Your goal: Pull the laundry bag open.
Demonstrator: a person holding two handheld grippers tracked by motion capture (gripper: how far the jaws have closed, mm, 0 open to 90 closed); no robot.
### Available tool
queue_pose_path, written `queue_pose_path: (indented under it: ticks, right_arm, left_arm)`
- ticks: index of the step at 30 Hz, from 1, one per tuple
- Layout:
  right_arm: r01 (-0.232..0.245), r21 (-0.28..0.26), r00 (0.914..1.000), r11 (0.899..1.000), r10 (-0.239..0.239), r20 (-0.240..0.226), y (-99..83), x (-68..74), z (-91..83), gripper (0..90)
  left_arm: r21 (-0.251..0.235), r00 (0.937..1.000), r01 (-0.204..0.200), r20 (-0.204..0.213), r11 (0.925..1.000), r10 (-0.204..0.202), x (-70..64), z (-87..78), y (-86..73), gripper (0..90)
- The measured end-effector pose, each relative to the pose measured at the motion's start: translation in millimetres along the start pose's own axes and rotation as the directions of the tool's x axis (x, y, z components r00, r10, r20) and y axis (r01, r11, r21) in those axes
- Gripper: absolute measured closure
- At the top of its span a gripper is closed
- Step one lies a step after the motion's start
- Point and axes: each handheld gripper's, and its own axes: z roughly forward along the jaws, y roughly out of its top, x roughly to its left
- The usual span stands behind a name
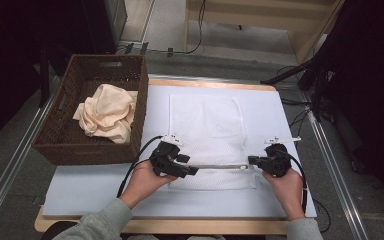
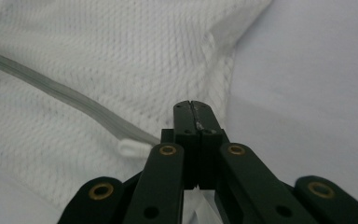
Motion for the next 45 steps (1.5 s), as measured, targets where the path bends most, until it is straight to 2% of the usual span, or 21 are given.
queue_pose_path:
  ticks: [3, 8, 12, 17, 21, 24, 26, 28, 30, 31, 34, 38, 41, 42, 43, 45]
  right_arm:
    - [-0.019, 0.012, 0.9998, 1.0, 0.019, -0.002, -8.9, -1.1, -4.7, 85.9]
    - [-0.013, 0.026, 0.9999, 1.0, 0.013, -0.011, -14.4, -1.2, -7.7, 77.0]
    - [0.018, 0.041, 0.9997, 0.999, -0.018, 0.014, -15.8, -1.1, -0.6, 67.6]
    - [0.044, 0.037, 0.9987, 0.998, -0.045, 0.024, -12.8, 1.3, 9.8, 63.5]
    - [0.039, 0.038, 0.9984, 0.999, -0.04, 0.04, -11.5, 3.2, 11.9, 61.8]
    - [0.042, 0.033, 0.9978, 0.999, -0.043, 0.05, -12.1, 6.2, 13.1, 61.7]
    - [0.023, 0.039, 0.9961, 0.999, -0.026, 0.084, -11.7, 10.8, 14.5, 65.8]
    - [0.017, 0.046, 0.9954, 0.999, -0.022, 0.093, -11.0, 11.9, 14.8, 67.4]
    - [0.035, 0.057, 0.9936, 0.998, -0.041, 0.105, -10.6, 18.0, 16.1, 79.6]
    - [0.039, 0.063, 0.9966, 0.997, -0.044, 0.07, -11.1, 20.0, 16.6, 82.4]
    - [0.056, 0.068, 0.997, 0.996, -0.059, 0.049, -9.8, 21.8, 18.3, 84.8]
    - [0.012, 0.083, 0.9999, 0.996, -0.013, 0.007, -4.8, 14.6, 16.8, 86.0]
    - [0.006, 0.064, 1.0, 0.998, -0.005, -0.001, -2.2, 12.3, 12.3, 86.1]
    - [-0.009, 0.036, 0.9996, 0.999, 0.01, -0.028, 0.5, 11.2, 5.2, 86.1]
    - [-0.015, 0.026, 0.9993, 1.0, 0.016, -0.035, 1.2, 11.3, 3.6, 86.1]
    - [-0.016, 0.024, 0.9991, 1.0, 0.017, -0.038, 2.9, 10.9, 1.3, 86.1]
  left_arm:
    - [0.002, 1.0, 0.0, -0.003, 1.0, 0.0, -0.4, 0.5, 0.3, 41.0]
    - [-0.003, 1.0, 0.001, -0.004, 1.0, -0.001, 0.0, 0.5, 1.5, 41.0]
    - [-0.008, 1.0, -0.004, -0.002, 1.0, 0.004, -0.8, 1.8, 2.6, 41.1]
    - [-0.007, 1.0, 0.002, 0.001, 1.0, -0.002, 0.2, 3.5, 3.4, 41.0]
    - [-0.008, 1.0, 0.003, 0.001, 1.0, -0.003, 0.4, 3.8, 3.6, 40.9]
    - [-0.006, 0.9999, 0.009, 0.005, 0.9999, -0.009, 1.0, 3.7, 3.7, 40.9]
    - [-0.01, 0.9998, 0.013, 0.012, 0.9999, -0.013, 0.8, 3.2, 3.9, 41.0]
    - [-0.009, 0.9999, 0.012, 0.011, 0.9999, -0.012, 0.6, 2.9, 3.8, 41.2]
    - [-0.007, 0.9999, 0.007, 0.008, 0.9999, -0.007, 0.1, 2.9, 3.6, 41.4]
    - [-0.005, 1.0, 0.001, 0.01, 1.0, -0.001, -0.7, 2.9, 3.7, 41.4]
    - [-0.004, 0.9999, 0.001, 0.012, 1.0, -0.001, -0.8, 4.1, 3.7, 41.2]
    - [-0.009, 0.9998, -0.009, 0.019, 0.9999, 0.009, -0.7, 3.3, 3.9, 41.0]
    - [-0.019, 0.9994, -0.02, 0.027, 0.9996, 0.021, -0.6, 2.2, 3.9, 42.3]
    - [-0.027, 0.9989, -0.023, 0.041, 0.9994, 0.024, -0.6, 2.6, 4.6, 43.9]
    - [-0.03, 0.9986, -0.023, 0.047, 0.9993, 0.025, -0.9, 3.6, 5.8, 44.0]
    - [-0.022, 0.9983, -0.028, 0.05, 0.9993, 0.029, -1.6, 5.1, 7.0, 44.2]
